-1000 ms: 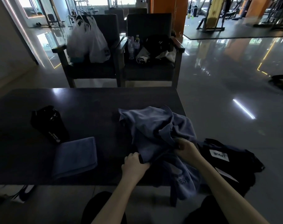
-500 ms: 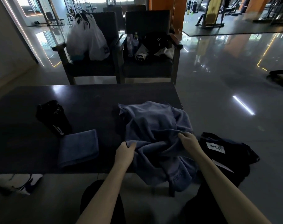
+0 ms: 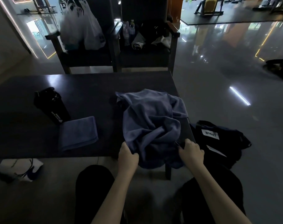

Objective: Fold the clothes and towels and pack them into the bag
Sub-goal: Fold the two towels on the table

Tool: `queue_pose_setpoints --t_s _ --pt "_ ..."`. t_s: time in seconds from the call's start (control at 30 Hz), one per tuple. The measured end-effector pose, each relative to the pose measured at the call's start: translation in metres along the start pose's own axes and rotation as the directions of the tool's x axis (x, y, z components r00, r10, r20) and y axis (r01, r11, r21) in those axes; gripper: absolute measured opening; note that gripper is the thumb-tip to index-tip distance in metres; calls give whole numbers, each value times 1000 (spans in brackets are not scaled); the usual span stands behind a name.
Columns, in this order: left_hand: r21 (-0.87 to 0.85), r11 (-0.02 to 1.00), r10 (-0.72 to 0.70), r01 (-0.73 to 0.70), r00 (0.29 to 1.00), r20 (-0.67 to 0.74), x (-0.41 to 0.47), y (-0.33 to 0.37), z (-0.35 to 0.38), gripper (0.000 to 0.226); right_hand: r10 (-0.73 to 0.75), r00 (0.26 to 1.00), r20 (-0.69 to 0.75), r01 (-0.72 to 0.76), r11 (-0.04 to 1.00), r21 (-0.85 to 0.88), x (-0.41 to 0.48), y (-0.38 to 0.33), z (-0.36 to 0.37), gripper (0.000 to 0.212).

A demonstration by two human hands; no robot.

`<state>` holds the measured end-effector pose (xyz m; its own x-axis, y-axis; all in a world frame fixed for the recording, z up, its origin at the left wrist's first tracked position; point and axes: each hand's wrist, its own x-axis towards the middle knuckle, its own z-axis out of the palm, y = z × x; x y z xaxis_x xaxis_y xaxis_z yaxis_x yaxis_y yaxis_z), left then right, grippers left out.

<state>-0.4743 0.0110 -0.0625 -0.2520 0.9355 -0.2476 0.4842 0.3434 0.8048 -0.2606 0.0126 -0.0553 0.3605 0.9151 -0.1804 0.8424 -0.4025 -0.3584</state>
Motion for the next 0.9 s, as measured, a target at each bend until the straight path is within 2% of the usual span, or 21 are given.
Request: queue_pose_setpoints --t_s 0.1,0.17,0.23,0.3,0.37,0.47,0.53,0.63,0.73,0.77,0.83,0.9 --pt "-163 982 -105 95 993 -50 -11 -5 2 26 28 999 39 -34 988 150 -8 3 2 22" --pt "-335 925 -178 178 983 31 -19 -10 3 26 26 999 45 -41 929 368 -16 6 1 23" --pt "-463 854 -179 237 970 166 -27 -16 8 28 55 994 92 -101 774 625 -25 7 -1 24" --pt "-485 834 -154 265 954 256 -32 -23 17 33 95 984 152 -179 545 819 -32 9 0 22" --pt "-454 820 -226 349 926 304 -35 -25 24 35 139 970 200 -237 350 906 -38 8 -1 20" --pt "-426 758 -348 494 859 376 -41 -25 32 28 169 954 249 -280 196 940 -46 6 -4 21" --pt "-493 663 -402 564 823 401 -43 -29 37 9 198 947 253 -282 140 949 -52 5 -8 25" --pt "-575 587 -468 569 819 333 -47 -36 35 24 241 944 226 -255 99 962 -65 7 -15 25" --pt "-543 655 -482 525 844 234 -60 -40 24 25 293 938 186 -222 95 970 -79 11 -19 24" --pt "-550 647 -461 527 846 268 -64 -40 19 22 314 933 174 -212 94 973 -82 12 -20 24" --pt "-548 585 -424 598 802 421 -73 -37 13 13 345 925 158 -201 91 975 -88 14 -22 24" --pt "-435 616 -391 657 734 556 -84 -35 10 6 352 925 146 -194 104 975 -92 14 -24 25"
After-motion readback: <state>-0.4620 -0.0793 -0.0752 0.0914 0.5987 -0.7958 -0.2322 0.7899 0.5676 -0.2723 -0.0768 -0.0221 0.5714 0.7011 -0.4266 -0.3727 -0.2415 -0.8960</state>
